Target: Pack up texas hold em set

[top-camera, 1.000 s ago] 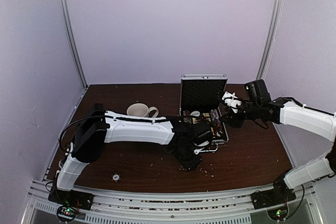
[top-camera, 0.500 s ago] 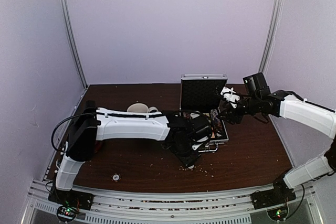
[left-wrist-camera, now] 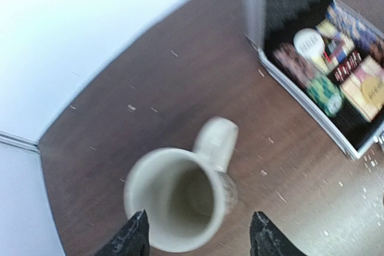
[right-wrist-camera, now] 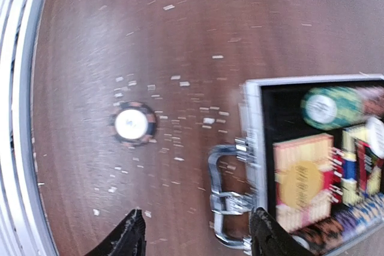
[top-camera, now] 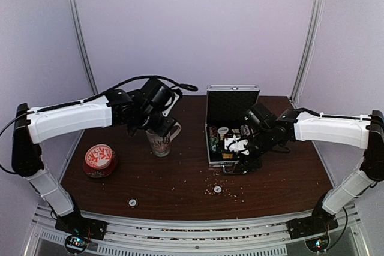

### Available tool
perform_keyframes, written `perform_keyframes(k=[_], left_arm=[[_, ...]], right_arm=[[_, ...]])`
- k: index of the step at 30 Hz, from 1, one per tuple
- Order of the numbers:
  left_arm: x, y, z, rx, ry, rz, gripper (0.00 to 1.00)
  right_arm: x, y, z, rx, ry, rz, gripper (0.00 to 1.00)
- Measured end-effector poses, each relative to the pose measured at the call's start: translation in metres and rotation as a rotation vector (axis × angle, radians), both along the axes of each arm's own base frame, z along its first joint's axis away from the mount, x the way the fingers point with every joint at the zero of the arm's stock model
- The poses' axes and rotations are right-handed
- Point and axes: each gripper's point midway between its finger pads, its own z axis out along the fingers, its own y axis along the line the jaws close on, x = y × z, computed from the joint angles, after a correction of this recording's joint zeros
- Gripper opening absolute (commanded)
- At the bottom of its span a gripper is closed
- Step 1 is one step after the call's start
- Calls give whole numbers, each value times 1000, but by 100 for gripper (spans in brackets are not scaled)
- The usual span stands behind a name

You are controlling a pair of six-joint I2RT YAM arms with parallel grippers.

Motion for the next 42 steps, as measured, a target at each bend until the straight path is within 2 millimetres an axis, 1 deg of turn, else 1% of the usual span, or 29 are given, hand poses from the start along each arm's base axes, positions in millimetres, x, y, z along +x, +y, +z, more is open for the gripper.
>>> perform_keyframes(k=[2, 4, 6, 9, 12, 15, 22, 27, 37, 42], left_arm=[[6, 19, 20, -43, -84, 29, 62], [8, 34, 35, -90, -150, 48, 62], [10, 50, 45, -134, -201, 68, 62], [16, 63, 50, -152, -231, 98, 62], [19, 63, 52, -165, -245, 102, 61], [19, 60, 54, -173, -249, 95, 61], [20, 58, 55, -181, -253, 91, 61], [20, 57, 53, -181, -247, 85, 61], [21, 52, 43, -168, -224, 74, 61], [21, 52, 42, -168, -223, 72, 61]], right_arm=[[-13, 8, -15, -49, 31, 53, 57], [-24, 14, -27, -93, 53, 99, 56], [-32, 19, -36, -134, 65, 131, 56], [-36, 27, -42, -174, 54, 175, 56], [-37, 34, -45, -203, 33, 213, 56], [-36, 39, -52, -239, 19, 243, 55], [-47, 43, -74, -318, 19, 317, 55], [-50, 48, -85, -340, 30, 339, 54], [-48, 53, -94, -353, 45, 344, 53], [-48, 59, -96, -343, 59, 349, 49]])
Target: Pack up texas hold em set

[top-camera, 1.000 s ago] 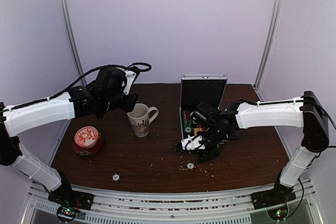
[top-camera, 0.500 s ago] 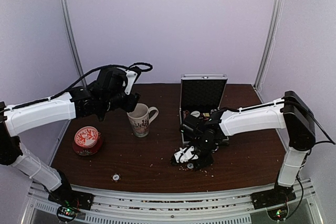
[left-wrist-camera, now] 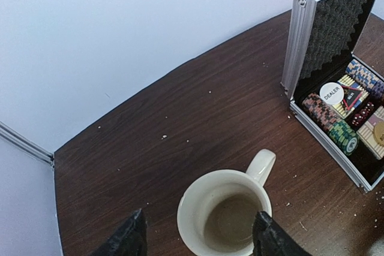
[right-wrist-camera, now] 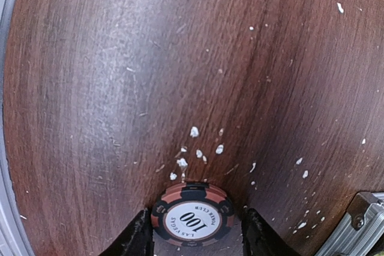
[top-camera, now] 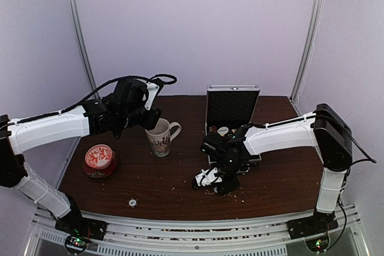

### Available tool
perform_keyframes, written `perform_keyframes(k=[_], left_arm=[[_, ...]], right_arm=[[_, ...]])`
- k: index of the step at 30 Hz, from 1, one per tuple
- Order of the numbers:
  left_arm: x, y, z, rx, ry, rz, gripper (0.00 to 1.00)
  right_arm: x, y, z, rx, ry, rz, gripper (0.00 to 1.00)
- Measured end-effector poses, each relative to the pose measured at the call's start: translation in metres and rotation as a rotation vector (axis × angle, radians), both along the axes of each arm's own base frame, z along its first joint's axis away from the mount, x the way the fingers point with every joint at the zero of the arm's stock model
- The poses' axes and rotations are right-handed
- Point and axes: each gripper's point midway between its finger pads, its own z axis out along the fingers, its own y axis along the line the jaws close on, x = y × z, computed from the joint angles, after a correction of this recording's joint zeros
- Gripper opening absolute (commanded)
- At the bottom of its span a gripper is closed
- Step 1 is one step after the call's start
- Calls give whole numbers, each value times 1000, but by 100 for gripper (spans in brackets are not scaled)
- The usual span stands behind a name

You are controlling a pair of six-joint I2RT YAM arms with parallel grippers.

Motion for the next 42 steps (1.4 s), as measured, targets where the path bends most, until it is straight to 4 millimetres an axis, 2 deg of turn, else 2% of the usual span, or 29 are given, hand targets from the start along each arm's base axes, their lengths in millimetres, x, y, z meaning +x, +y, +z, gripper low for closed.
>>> perform_keyframes(k=[10, 16, 19, 22, 26, 31, 35, 42], left_arm=[[-1, -3, -2, -3, 9, -14, 61], [-1, -3, -4, 0, 13, -15, 61], [-1, -3, -4, 0, 13, -15, 61], [-1, -3, -4, 0, 13, -15, 61], [-1, -3, -4, 1, 13, -15, 61], [-1, -3, -4, 1, 13, -16, 61], [-1, -3, -4, 1, 14, -16, 61], [-2, -4, -5, 2, 20, -22, 61]], right_arm=[[-2, 1, 0, 0, 20, -5, 35], [-4, 1, 0, -3, 30, -23, 30], [-4, -3, 6, -1, 44, -43, 30], [0, -7, 22, 30, 46, -72, 30], [26, -20, 56, 109, 10, -169, 30], [80, -56, 83, 182, -60, -379, 31], [112, -88, 86, 187, -139, -526, 31], [130, -122, 74, 136, -264, -640, 31]])
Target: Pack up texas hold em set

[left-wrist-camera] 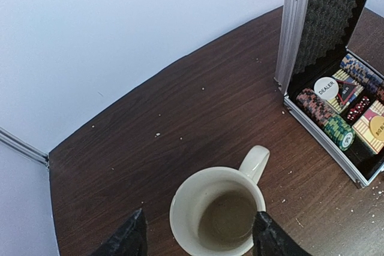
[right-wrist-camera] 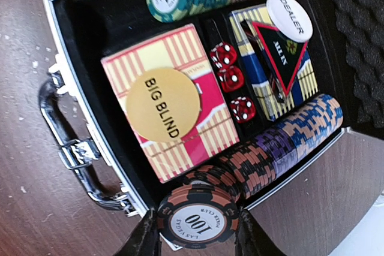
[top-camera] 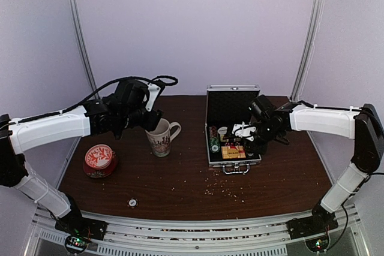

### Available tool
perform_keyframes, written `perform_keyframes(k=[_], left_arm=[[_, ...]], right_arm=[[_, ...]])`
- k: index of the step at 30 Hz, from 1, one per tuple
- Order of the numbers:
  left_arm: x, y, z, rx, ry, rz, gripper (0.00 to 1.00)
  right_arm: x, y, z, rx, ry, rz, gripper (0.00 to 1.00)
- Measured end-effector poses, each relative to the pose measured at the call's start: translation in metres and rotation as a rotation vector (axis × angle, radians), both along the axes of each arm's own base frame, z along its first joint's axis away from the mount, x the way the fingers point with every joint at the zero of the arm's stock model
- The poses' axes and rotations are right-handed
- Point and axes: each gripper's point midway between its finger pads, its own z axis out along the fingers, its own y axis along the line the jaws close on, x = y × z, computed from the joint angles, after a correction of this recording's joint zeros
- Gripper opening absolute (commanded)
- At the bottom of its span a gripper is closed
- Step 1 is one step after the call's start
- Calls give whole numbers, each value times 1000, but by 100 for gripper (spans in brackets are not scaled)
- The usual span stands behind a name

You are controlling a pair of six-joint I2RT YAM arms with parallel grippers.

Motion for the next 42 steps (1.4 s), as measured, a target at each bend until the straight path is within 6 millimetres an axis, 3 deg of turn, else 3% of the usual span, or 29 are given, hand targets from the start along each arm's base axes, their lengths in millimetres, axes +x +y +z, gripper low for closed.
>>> perform_keyframes(k=[8, 31, 42], left_arm=[[0, -1, -4, 7, 11, -5, 61], [0, -3, -5, 8, 19, -12, 61], [0, -3, -5, 8, 19, -13, 61]], right_arm=[[10, -16, -9, -62, -63, -51, 32], [18, -20, -27, -108, -78, -62, 36], [19, -21, -27, -110, -79, -62, 48]])
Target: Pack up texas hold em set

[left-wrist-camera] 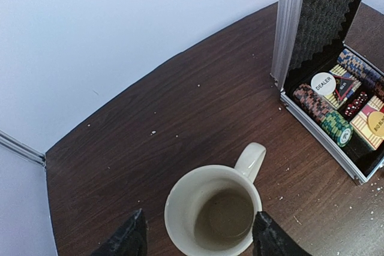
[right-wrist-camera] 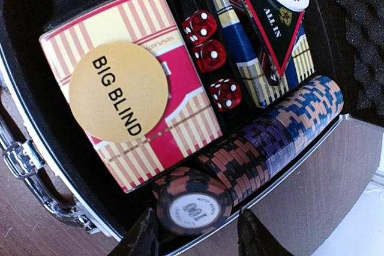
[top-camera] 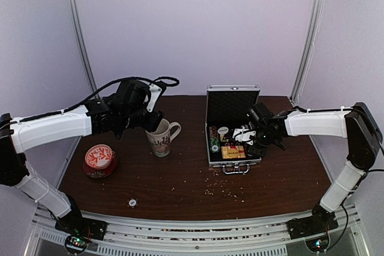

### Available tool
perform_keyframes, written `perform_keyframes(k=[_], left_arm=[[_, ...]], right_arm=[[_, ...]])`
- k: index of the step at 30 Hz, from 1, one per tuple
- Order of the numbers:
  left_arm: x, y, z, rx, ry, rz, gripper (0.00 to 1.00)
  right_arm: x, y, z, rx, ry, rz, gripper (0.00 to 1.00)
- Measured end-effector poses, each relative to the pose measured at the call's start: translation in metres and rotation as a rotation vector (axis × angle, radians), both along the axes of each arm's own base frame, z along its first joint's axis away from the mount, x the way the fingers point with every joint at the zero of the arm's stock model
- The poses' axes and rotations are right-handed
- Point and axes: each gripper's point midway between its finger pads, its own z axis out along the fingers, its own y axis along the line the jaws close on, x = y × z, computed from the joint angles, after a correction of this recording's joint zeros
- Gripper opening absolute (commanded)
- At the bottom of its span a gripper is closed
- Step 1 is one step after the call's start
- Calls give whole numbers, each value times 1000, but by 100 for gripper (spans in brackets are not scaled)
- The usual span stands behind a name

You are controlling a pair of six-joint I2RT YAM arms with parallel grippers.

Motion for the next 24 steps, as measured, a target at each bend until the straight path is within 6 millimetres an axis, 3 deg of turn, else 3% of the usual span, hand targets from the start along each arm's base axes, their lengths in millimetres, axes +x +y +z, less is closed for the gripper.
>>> perform_keyframes(k=[10, 19, 24], left_arm=[[0, 0, 0, -1, 1, -3, 61], [1, -4, -4, 2, 12, -10, 61], [0, -5, -6, 3, 17, -15, 61]], right_arm=[[2, 0, 1, 1, -7, -2, 51], [3, -4, -13, -34, 13, -15, 65], [8, -9, -14, -42, 3, -35, 64]])
